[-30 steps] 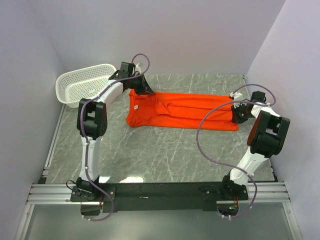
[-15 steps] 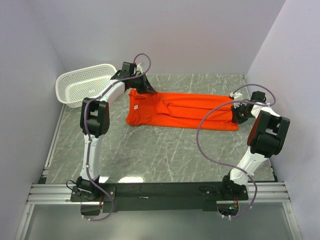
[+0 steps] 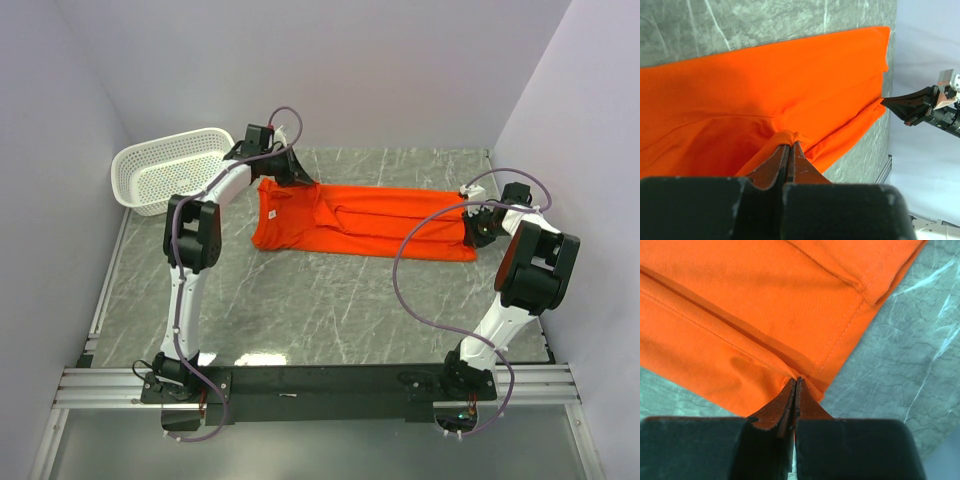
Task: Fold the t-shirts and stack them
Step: Fold the tshirt
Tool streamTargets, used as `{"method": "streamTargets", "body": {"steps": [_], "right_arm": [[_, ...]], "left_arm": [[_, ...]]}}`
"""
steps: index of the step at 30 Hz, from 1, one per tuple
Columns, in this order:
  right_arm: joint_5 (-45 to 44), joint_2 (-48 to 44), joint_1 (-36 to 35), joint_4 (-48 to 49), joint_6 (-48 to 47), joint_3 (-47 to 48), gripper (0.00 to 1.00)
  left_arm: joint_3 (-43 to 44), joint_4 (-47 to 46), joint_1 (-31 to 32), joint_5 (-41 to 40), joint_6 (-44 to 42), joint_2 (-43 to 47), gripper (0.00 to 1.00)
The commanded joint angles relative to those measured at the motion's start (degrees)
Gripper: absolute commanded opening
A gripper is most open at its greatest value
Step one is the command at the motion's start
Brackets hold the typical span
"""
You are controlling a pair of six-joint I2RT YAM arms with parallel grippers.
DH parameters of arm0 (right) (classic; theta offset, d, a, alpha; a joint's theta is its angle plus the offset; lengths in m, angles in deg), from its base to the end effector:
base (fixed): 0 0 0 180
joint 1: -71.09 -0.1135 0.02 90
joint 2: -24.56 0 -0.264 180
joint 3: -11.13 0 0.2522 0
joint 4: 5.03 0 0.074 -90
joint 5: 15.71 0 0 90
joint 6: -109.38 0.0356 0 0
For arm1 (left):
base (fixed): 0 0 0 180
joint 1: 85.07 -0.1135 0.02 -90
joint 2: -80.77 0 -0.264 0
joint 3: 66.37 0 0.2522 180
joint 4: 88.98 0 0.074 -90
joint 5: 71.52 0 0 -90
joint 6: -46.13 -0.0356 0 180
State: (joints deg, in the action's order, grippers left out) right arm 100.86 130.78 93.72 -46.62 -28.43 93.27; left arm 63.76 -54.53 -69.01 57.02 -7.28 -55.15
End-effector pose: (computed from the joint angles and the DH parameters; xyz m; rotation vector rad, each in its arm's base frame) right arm 0.3454 -0.1267 0.1677 -0.6769 2.4402 0.1734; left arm 0.5112 -0.1702 0.2059 -0.0441 2.3949 -1.2272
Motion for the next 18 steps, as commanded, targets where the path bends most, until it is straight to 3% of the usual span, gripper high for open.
{"method": "streamTargets", "body": {"steps": [1,6,9,11,12,15,18], "right_arm": [[-0.11,0.57,-0.22,1.2,0.18,2.64,0.01],[0.15,0.4,-0.31,1.47,0.96,2.72,0.04],[0.33,0.05,-0.4,1.73,2.02,2.9,0.07],[0.24,-0.57,-0.31,2.43,3.33,2.9,0.1],[0.07,-0.83,-0.31,2.61,3.95,2.99,0.17],[-0.46,-2.06,-0.31,4.01,6.76,2.99,0.32],[-1.34,-3.82,-0.48,5.16,10.71,3.16,0.38]], "left_arm": [[2.8,-2.05,-0.15,1.36,0.67,-0.57,0.01],[4.11,-1.79,-0.15,-0.65,1.63,-1.28,0.02],[5.78,-2.14,-0.06,-2.5,3.03,-1.46,0.19],[6.84,-2.58,-0.06,-4.0,3.74,-1.54,0.24],[8.24,-2.41,0.03,-4.96,4.35,-1.46,0.31],[10.27,-2.84,0.03,-8.22,4.97,-0.76,0.4],[11.15,-4.86,0.03,-10.33,5.41,1.0,0.41]]}}
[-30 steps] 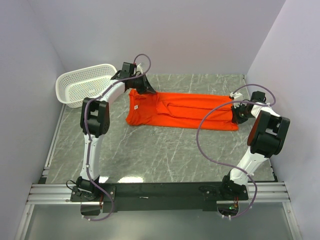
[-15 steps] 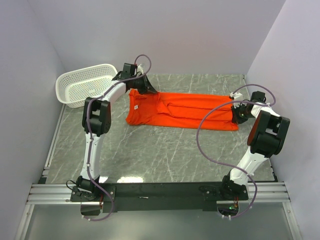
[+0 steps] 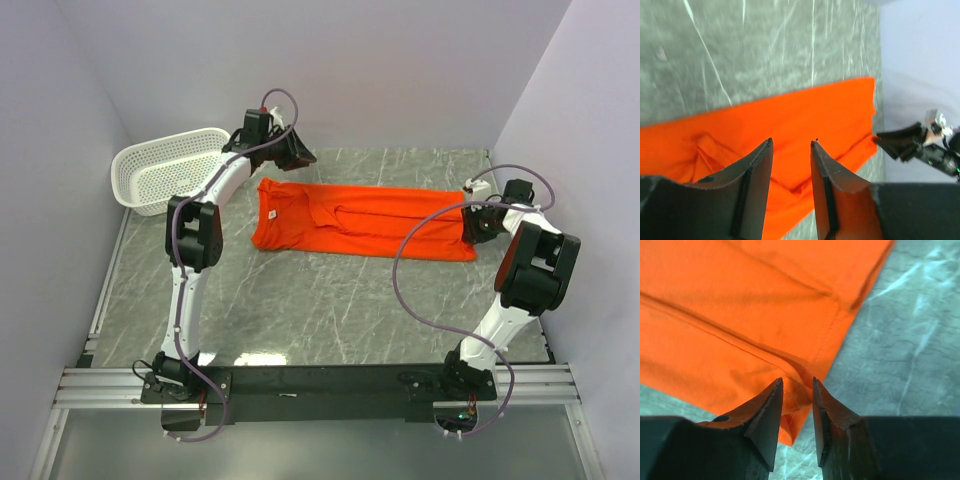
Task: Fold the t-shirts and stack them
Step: Fold the tshirt
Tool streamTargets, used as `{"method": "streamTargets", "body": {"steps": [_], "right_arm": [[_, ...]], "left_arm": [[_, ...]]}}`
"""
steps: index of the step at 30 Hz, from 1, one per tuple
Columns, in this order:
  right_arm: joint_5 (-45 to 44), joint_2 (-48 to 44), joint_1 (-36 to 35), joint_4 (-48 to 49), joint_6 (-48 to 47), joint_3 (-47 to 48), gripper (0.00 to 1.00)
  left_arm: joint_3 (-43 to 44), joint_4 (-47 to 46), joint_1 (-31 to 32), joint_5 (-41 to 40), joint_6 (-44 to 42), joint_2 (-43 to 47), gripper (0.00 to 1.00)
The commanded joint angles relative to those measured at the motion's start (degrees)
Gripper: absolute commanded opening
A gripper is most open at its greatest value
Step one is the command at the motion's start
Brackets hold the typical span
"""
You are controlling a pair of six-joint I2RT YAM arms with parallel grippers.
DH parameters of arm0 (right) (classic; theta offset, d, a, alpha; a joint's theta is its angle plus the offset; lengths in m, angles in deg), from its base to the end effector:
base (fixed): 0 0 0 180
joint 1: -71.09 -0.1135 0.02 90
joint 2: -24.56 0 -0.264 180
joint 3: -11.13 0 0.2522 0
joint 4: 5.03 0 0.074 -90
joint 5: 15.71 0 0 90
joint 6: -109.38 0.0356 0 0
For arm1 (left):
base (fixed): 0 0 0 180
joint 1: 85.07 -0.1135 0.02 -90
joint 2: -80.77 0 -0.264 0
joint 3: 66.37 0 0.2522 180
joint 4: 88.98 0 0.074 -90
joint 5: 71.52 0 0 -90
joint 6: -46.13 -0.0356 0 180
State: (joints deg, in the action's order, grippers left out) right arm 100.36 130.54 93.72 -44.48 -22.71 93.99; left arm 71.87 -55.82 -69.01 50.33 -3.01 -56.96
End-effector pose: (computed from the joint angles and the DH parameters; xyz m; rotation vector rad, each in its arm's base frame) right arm 0.3507 -0.1293 0.1742 -0.5610 2.4372 0.1621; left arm 0.5284 -0.1717 0.2371 -0.1402 2.2726 -1.1507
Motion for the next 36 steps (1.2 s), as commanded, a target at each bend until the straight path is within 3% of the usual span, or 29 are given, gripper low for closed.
{"method": "streamTargets", "body": {"steps": [1,5,8,11,12,14,17,21,25,30,36], "right_arm": [[-1.36,-4.62,-0.75,3.37,5.95,2.62,0.38],[-5.58,-7.79,-1.27,5.65,11.93,2.97,0.41],[-5.86,-10.17,-1.8,4.87,13.52,3.58,0.43],[1.76,-11.05,-3.29,-1.68,9.41,4.99,0.47],[6.67,-10.7,-3.73,-5.64,6.17,5.95,0.49],[16.98,-8.69,-6.01,-18.44,-5.87,9.11,0.52],[18.32,-7.54,-14.35,-21.16,-10.56,8.86,0.53],[8.51,-7.63,-29.46,-8.0,-0.4,5.43,0.52],[-3.63,-2.71,-44.38,0.81,10.95,10.25,0.53],[-18.83,8.51,-52.6,3.37,15.45,22.97,0.54],[-21.76,15.57,-55.23,2.31,15.72,29.07,0.54]], "left_arm": [[3.04,-4.01,0.03,-4.43,0.98,4.3,0.41],[-0.63,-7.0,-0.14,-9.61,-2.62,12.2,0.43],[-11.34,-11.12,-0.85,-15.06,-7.8,24.05,0.48],[-27.94,-17.01,-3.04,-19.81,-9.75,38.82,0.61],[-37.21,-18.59,-4.09,-19.82,-8.44,42.6,0.7],[-50.31,-22.9,-8.22,-17.37,-6.33,52.97,0.8],[-63.95,-24.15,-14.63,-7.71,-1.33,62.48,0.83],[-76.48,-19.67,-19.39,-1.01,0.27,69.6,0.81],[-83.7,-14.23,-20.27,1.45,0.71,71.28,0.77],[-89.67,-13.67,-20.54,1.01,2.55,73.48,0.76],[-95.74,-16.14,-20.45,1.01,5.63,76.82,0.76]]}}
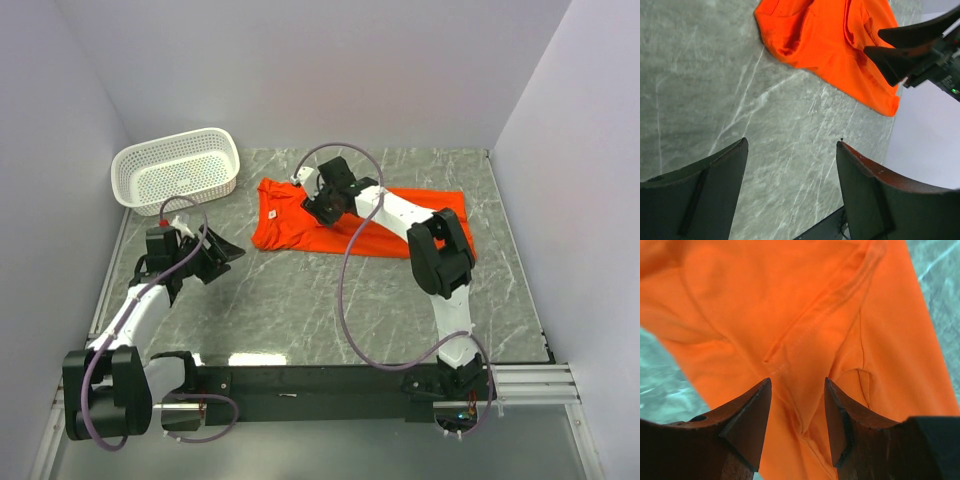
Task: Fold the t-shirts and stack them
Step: Fold the tshirt
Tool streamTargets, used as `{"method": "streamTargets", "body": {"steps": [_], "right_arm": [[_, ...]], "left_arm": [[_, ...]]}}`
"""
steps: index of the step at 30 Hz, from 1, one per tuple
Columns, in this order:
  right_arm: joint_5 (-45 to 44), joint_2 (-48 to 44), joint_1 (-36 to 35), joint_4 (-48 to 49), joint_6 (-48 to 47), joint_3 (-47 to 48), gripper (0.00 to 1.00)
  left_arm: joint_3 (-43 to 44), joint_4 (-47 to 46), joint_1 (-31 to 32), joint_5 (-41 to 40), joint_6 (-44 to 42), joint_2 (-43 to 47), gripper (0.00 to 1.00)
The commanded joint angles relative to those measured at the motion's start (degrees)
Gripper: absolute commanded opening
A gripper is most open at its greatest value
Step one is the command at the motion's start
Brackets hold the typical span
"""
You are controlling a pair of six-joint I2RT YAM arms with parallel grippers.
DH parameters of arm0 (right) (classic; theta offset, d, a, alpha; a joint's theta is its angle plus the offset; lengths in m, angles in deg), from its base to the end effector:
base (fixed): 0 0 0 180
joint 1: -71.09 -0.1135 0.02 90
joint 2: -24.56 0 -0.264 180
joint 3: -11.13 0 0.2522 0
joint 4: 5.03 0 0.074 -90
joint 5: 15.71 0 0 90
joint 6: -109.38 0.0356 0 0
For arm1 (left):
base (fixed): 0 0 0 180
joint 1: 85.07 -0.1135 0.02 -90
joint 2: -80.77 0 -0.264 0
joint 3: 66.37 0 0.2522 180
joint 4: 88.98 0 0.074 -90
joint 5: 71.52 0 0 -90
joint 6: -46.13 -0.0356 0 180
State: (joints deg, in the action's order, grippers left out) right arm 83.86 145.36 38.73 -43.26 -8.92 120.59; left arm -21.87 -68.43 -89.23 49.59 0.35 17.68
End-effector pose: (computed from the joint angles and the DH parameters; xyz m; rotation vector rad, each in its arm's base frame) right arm 0.3966 0.2583 0.2076 -1.2930 2.0616 0.2352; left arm 0.2213 -0.0023 0.2026 -0.6656 2.2256 -0.9773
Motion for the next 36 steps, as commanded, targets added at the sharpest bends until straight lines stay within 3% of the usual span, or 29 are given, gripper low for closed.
{"method": "streamTargets", "body": {"steps": [1,15,24,32,36], "right_arm": [[-5.43,1.11,-0.42,0.92,1.67,2.56,0.53],[-3.76,4.45,-2.09,-1.54,1.75,5.28,0.45],[-1.21,3.48,-3.06,-2.51,0.09,3.79,0.46],[-4.46,6.91,-3.5,-4.18,-0.01,7.12,0.46],[-6.04,7.35,-3.59,-4.1,0.61,7.83,0.38]], "left_arm": [[-2.61,-3.97,-0.23,1.67,2.44,2.36,0.76],[-4.55,-4.59,-0.32,1.84,2.62,1.74,0.76],[-4.73,-4.59,-0.23,2.72,2.79,1.92,0.76],[-4.81,-4.85,-0.32,3.25,2.88,1.74,0.76],[-4.99,-5.29,-0.23,3.78,2.97,1.3,0.76]]}}
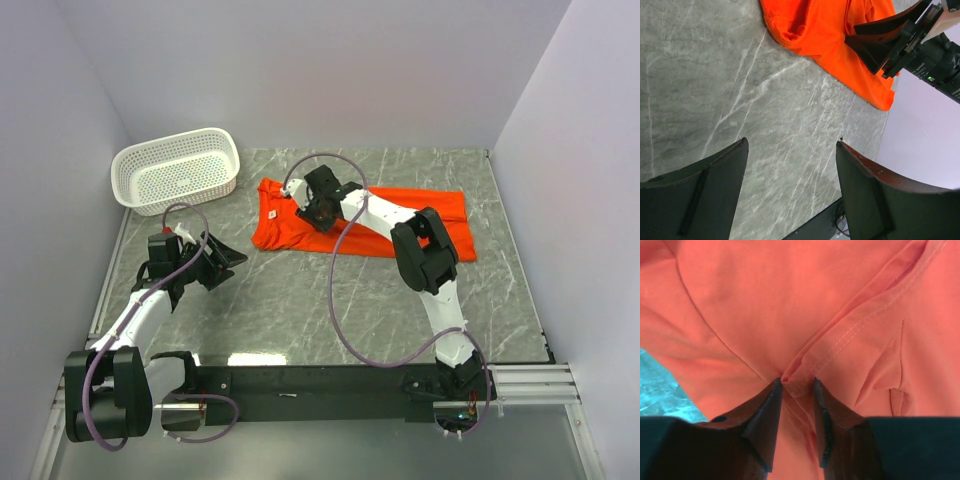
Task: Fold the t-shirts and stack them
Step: Fold the tshirt
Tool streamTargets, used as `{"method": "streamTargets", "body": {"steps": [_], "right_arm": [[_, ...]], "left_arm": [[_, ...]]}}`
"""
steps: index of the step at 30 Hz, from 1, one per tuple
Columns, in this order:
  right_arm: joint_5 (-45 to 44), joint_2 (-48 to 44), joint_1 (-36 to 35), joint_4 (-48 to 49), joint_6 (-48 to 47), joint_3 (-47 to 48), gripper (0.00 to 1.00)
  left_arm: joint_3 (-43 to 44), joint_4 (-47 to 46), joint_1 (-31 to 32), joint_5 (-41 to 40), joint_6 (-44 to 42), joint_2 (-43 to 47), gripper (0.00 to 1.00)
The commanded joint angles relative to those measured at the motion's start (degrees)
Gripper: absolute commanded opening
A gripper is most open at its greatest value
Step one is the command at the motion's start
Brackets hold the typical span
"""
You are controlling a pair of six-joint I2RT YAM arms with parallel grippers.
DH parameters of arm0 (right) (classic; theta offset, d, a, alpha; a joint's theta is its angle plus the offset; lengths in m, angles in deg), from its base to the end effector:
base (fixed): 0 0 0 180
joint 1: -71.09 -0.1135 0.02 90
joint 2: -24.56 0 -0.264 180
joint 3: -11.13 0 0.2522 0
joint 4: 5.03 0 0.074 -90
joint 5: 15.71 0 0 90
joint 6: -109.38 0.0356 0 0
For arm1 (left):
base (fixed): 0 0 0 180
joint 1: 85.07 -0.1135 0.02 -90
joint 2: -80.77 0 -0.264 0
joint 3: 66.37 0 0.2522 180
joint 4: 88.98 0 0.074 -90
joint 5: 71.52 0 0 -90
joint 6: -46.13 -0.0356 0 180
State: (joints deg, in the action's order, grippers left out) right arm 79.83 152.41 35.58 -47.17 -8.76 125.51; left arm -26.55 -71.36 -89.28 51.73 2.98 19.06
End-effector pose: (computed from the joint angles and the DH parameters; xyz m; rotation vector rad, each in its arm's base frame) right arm 0.3961 0.2869 0.1729 -1.3736 2.1409 0.1734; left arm 0.2098 -0.0041 0.1859 -0.7039 2.2305 -1.0413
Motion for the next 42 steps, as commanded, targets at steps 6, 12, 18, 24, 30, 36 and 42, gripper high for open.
{"method": "streamTargets", "body": {"steps": [6,12,18,24,30,36,42], "right_arm": [[-5.45,-2.25,-0.09,3.5,3.26,1.33,0.18],[-10.1,-3.22,1.93,5.0,7.22,2.65,0.05],[-14.85,-3.4,6.4,5.97,12.4,3.01,0.04],[-16.0,-3.75,11.85,5.0,18.64,3.97,0.42],[-9.09,-6.91,13.45,4.13,17.51,1.34,0.57],[21.47,-13.84,13.97,-6.76,-0.23,-4.52,0.61],[32.78,-27.82,14.85,-5.99,-9.21,-21.57,0.61]], "left_arm": [[-0.05,-2.19,-0.19,1.9,0.35,0.1,0.76],[0.3,-1.66,-0.19,1.99,0.26,0.28,0.75],[0.3,-1.4,-0.19,1.99,0.26,0.45,0.75],[0.39,-1.92,-0.19,2.43,0.7,0.1,0.75],[0.13,-3.23,-0.19,3.13,0.96,-0.25,0.75],[0.3,-10.96,1.65,5.69,3.94,-5.6,0.73],[7.66,-13.79,15.27,-10.62,11.4,-17.46,0.69]]}}
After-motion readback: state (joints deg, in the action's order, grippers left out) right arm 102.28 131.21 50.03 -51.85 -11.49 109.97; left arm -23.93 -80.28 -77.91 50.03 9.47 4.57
